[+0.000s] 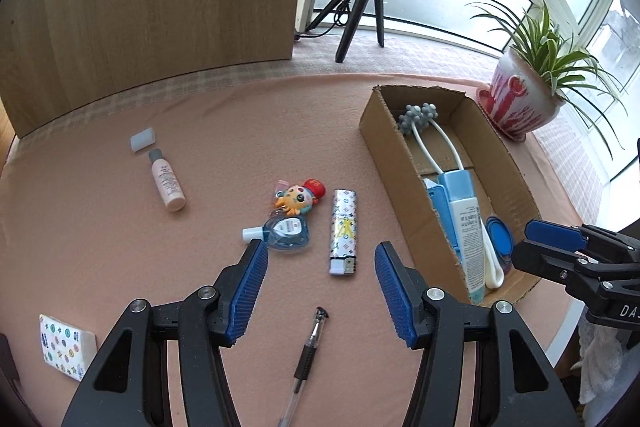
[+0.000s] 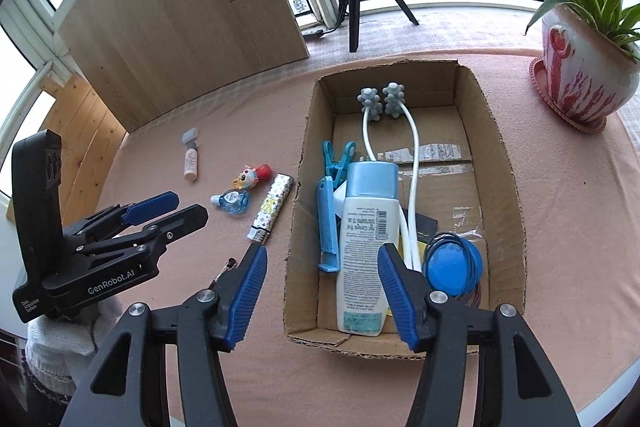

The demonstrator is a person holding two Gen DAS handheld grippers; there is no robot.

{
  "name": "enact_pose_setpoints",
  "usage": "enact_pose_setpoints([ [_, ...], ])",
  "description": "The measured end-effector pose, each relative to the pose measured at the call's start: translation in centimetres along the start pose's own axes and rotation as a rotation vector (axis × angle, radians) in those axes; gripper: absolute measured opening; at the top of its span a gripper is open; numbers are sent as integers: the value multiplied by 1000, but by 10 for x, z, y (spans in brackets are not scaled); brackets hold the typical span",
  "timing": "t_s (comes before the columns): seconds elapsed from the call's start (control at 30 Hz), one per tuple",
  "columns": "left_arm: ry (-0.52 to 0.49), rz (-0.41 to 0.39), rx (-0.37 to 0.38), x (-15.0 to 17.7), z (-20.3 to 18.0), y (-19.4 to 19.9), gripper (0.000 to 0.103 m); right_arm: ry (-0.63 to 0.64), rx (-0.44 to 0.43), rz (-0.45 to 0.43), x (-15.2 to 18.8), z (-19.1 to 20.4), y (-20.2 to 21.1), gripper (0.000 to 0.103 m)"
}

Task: Organize objects
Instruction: 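Open the left tool over the box while the right tool releases the band, then move the left tool to the small pink bottle while the right tool approaches the cartoon keychain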

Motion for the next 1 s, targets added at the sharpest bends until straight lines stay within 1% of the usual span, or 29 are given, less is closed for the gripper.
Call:
enact_pose_setpoints([
  [0.23, 67, 5, -38, 19, 58, 14, 60, 58, -40, 18, 3, 45, -12, 54],
  [0.43, 107, 15, -57, 36, 92, 17, 60, 76, -57, 36, 0, 69, -27, 54],
  [0.57, 122, 25, -66, 44, 110, 17, 60, 80, -50, 34, -11, 81, -38, 54],
  [0.67, 131, 29, -68, 40, 121, 15, 60, 68, -50, 44, -25, 87, -52, 54],
  [0.77, 140, 32, -60, 29, 130, 12, 60, 56, -37, 61, -39, 90, -68, 54],
  [0.87, 141, 36, -63, 13, 138, 5, 60, 39, -16, 82, -52, 89, -85, 54],
  [1.0, 168, 44, -52, -10, 150, -8, 60, 39, 12, 102, -65, 88, -103, 53],
])
Point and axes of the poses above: each gripper's, at about its wrist camera, not at the fingertips, and y roughly against the way its jaws point, z to its left, x to its underside, the point moved 6 cm from there along -y, roughly the way its jaws point, and after that the axes turned 7 degrees about z, right-handed, at the moved point
